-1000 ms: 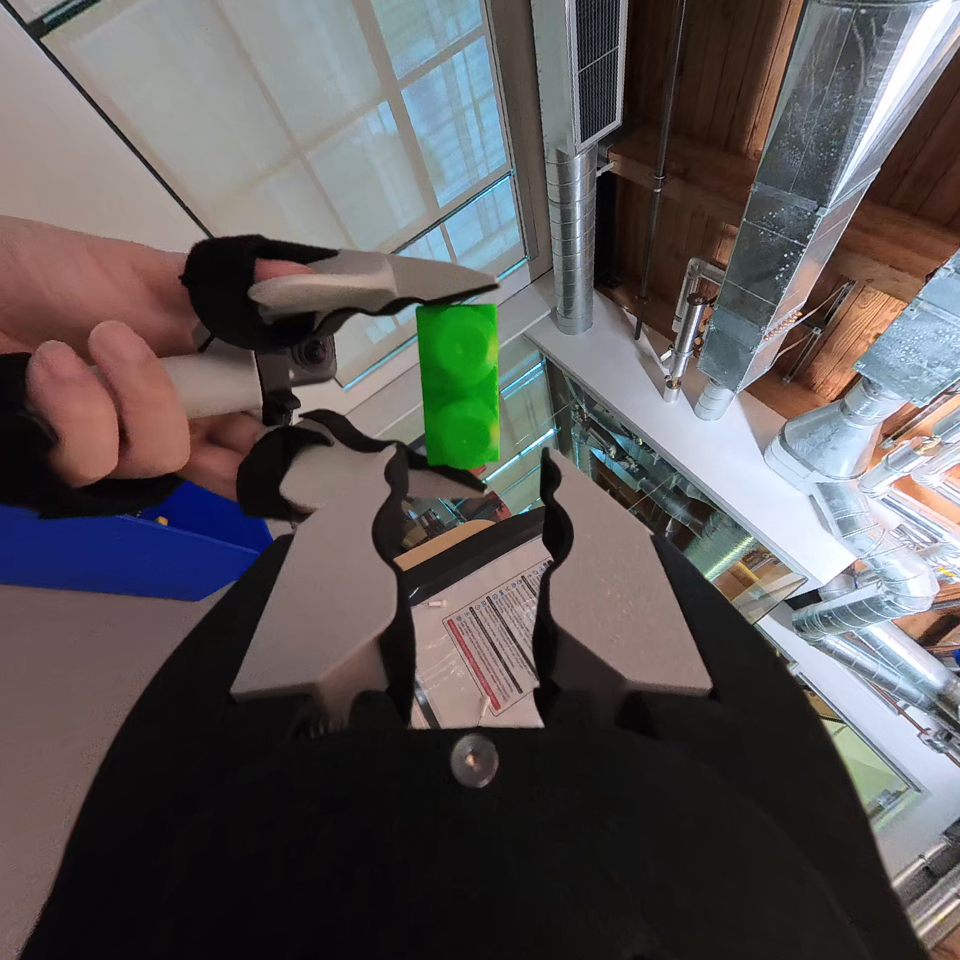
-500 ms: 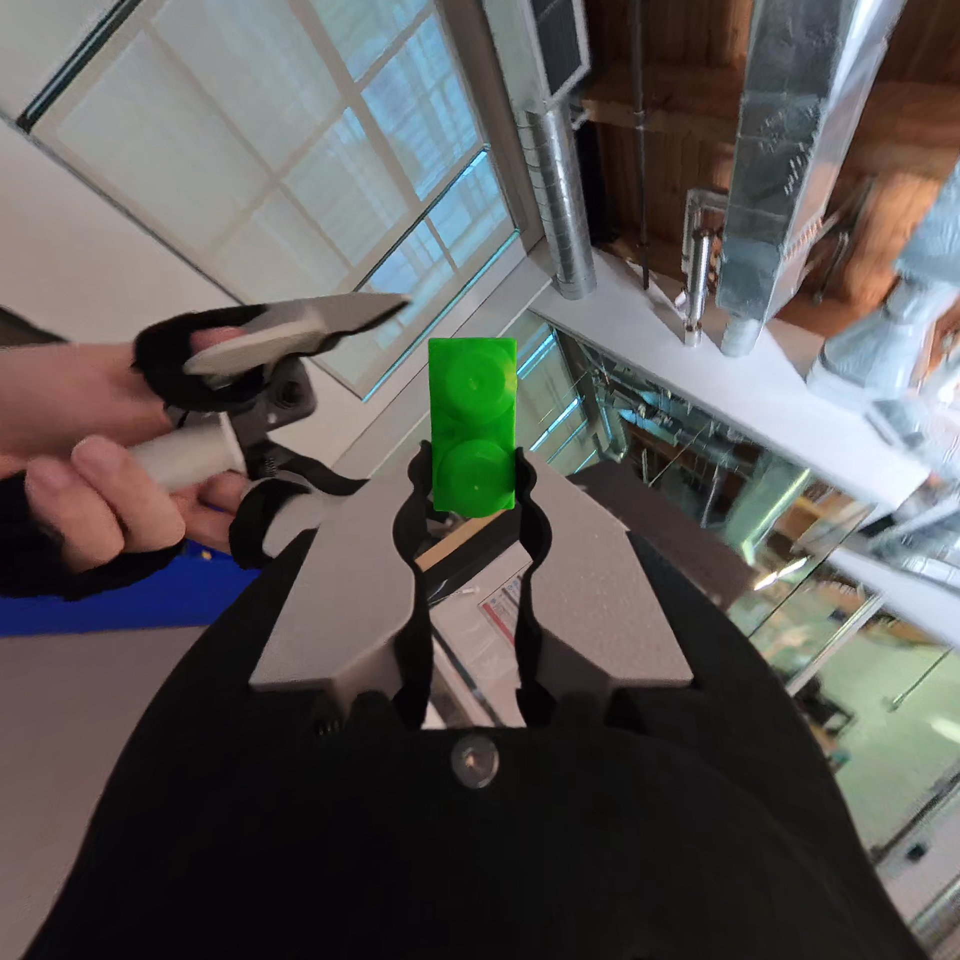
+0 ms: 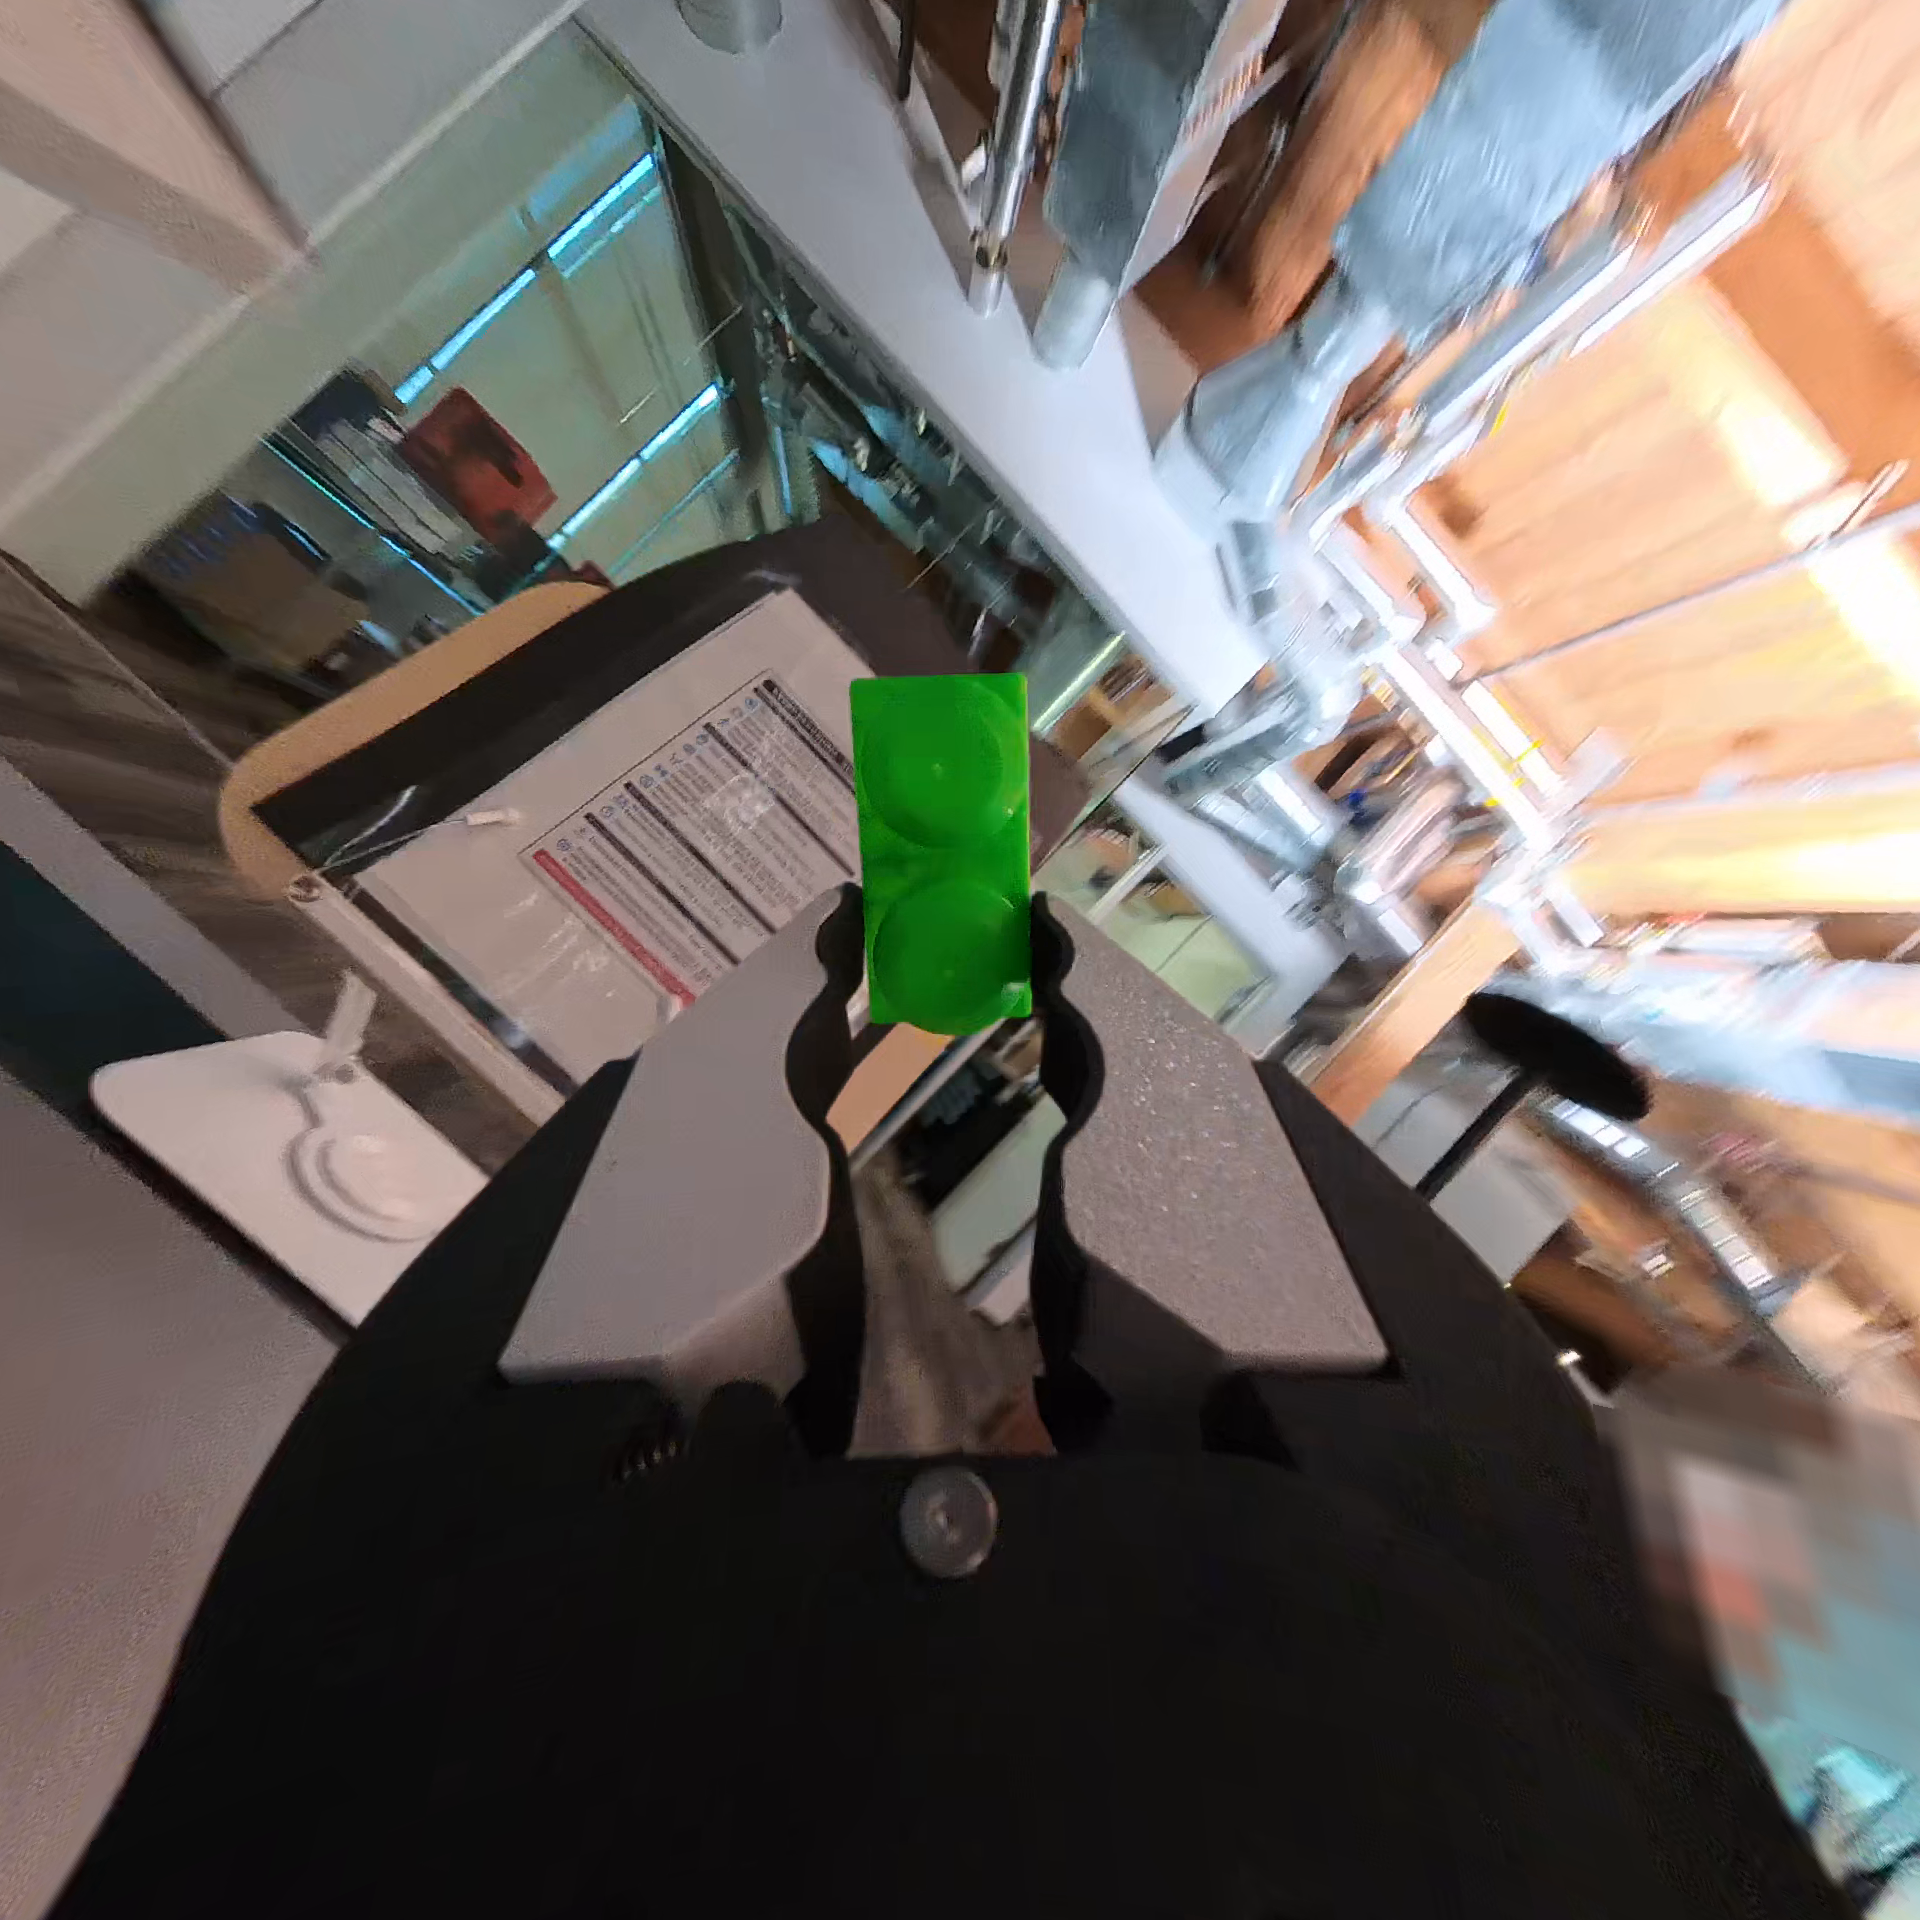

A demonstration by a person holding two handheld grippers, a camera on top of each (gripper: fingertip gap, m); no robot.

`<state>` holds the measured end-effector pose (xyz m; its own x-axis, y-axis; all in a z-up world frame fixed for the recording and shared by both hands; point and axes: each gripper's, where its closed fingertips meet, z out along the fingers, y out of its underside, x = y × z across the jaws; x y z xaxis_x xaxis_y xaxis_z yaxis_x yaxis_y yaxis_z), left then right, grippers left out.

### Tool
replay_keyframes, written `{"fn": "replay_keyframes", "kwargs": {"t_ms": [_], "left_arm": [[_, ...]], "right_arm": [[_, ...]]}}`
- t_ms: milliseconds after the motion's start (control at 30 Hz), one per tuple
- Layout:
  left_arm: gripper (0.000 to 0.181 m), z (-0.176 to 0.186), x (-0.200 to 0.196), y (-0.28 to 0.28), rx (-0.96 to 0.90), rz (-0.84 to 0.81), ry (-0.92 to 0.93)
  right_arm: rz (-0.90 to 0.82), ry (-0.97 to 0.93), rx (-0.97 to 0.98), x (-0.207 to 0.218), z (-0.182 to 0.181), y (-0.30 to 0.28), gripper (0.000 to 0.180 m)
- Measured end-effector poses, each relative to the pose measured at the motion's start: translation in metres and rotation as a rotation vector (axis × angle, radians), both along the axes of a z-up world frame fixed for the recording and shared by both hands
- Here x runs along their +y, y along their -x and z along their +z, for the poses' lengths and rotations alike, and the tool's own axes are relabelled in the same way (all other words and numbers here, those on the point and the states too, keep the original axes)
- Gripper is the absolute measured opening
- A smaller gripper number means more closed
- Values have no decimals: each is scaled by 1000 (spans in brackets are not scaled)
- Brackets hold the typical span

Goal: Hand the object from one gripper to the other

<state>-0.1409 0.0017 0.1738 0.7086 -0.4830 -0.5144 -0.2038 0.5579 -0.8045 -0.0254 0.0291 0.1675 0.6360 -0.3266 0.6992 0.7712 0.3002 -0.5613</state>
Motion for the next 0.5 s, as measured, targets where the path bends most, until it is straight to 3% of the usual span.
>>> {"fn": "replay_keyframes", "kwargs": {"t_ms": [233,300,500], "left_arm": [[59,-6,-9,-12,75,101,-155],[63,-6,-11,-13,99,112,-176],[51,0,-21,-12,89,31,-143]], "right_arm": [[2,-59,-202,-17,-5,66,31],[34,-53,-215,-22,-5,82,30],[38,-58,-236,-33,1,91,30]]}}
